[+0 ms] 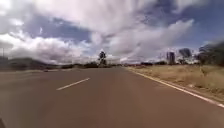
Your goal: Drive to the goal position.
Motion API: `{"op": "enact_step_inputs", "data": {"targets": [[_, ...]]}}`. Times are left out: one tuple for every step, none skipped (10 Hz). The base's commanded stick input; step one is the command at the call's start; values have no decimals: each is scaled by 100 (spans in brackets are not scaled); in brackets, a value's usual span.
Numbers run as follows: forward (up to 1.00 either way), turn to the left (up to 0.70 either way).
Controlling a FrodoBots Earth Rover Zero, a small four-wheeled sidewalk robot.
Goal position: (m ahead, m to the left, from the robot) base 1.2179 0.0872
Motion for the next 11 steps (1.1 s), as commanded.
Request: {"op": "enact_step_inputs", "data": {"targets": [[70,-4],[70,0],[70,0],[70,0],[70,0],[70,0],[70,0],[70,0],[70,0],[70,0],[70,0]]}}
